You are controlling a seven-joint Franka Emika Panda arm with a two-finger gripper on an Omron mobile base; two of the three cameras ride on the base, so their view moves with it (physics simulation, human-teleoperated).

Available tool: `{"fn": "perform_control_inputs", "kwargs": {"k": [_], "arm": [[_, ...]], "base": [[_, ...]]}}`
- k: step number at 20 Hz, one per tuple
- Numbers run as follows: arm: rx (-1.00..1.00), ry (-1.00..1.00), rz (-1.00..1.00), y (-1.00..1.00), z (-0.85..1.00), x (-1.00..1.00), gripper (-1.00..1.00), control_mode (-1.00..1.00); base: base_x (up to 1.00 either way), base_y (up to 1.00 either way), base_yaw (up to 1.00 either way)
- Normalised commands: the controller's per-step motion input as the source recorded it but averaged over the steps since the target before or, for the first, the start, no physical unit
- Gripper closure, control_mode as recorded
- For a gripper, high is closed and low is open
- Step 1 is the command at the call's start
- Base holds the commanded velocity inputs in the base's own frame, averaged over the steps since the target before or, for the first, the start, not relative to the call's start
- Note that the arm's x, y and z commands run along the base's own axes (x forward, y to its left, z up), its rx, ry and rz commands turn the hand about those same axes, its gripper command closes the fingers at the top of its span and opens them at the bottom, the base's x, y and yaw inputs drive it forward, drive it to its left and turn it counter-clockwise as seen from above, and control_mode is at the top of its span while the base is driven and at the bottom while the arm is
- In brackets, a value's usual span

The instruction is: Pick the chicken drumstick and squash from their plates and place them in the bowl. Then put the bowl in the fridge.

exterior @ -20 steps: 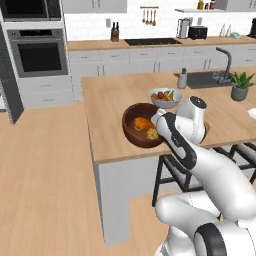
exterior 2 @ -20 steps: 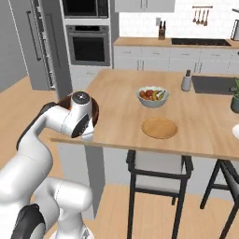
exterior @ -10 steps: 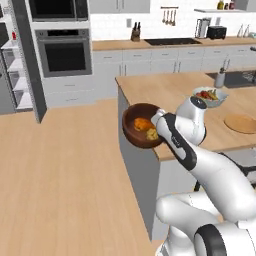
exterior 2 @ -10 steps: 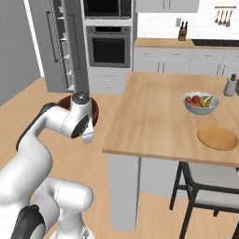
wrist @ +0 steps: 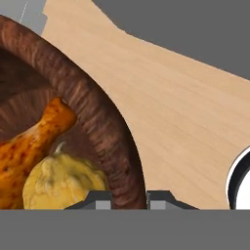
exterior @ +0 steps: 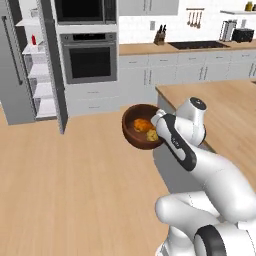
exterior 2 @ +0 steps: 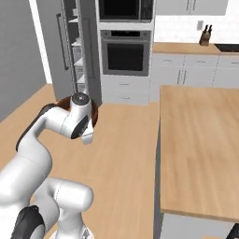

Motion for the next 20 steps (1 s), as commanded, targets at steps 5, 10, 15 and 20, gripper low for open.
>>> {"fn": "perform_control_inputs", "kwargs": {"k": [5, 10, 15, 20], "arm": [[0.0, 0.0, 0.0, 0.0, 0.0, 0.0, 1.0, 1.0], [0.0, 0.0, 0.0, 0.0, 0.0, 0.0, 1.0, 1.0], [0.0, 0.0, 0.0, 0.0, 0.0, 0.0, 1.0, 1.0], [0.0, 0.0, 0.0, 0.0, 0.0, 0.0, 1.0, 1.0]], "base": [[1.0, 1.0, -0.03], [1.0, 1.0, -0.04], [1.0, 1.0, -0.05], [1.0, 1.0, -0.09]]}}
